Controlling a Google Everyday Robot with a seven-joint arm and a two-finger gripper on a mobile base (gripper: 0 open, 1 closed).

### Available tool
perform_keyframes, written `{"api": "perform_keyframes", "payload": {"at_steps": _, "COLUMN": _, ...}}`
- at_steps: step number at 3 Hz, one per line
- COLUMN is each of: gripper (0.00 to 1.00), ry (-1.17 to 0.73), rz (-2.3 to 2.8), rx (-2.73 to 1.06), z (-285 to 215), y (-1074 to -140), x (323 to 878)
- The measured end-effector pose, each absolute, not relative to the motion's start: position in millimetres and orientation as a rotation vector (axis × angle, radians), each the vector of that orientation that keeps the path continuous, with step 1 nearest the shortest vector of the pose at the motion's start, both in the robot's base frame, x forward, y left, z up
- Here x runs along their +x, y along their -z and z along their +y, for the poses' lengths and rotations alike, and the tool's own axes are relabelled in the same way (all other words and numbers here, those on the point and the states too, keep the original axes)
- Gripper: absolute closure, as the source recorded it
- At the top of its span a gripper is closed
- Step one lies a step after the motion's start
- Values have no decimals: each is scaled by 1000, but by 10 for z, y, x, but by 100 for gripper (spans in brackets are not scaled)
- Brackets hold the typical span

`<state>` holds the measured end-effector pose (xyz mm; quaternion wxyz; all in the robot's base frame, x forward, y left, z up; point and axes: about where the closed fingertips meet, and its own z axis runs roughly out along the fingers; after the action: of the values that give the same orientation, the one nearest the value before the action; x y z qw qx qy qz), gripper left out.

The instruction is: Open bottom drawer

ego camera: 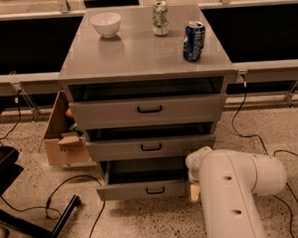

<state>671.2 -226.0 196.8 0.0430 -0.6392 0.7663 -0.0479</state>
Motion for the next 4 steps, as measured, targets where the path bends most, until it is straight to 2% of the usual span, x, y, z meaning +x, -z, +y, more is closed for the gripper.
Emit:
{"api": "perform_keyframes", "payload": {"at_steps": 1, "gripper": 0, "ry": 131, "rz": 2340, "rx": -1971, "z": -2223, "y": -1852, "x": 6543}}
{"api": "perform_keyframes", "payload": {"at_steps": 2, "gripper": 19, "ry": 109, "rz": 2334, "rx": -1938, "z": -2201, "y": -1743, "x": 6168}}
{"api": "perform_keyframes", "payload": {"at_steps": 3, "gripper": 47, "ry": 96, "rz": 2328, "rx": -1949, "z": -2165, "y": -1695, "x": 5950}}
{"api": "perform_keyframes", "payload": {"at_steps": 4, "gripper": 33, "ry": 96, "rz": 2328, "rx": -1949, "z": -2165, "y": -1695, "x": 5950}}
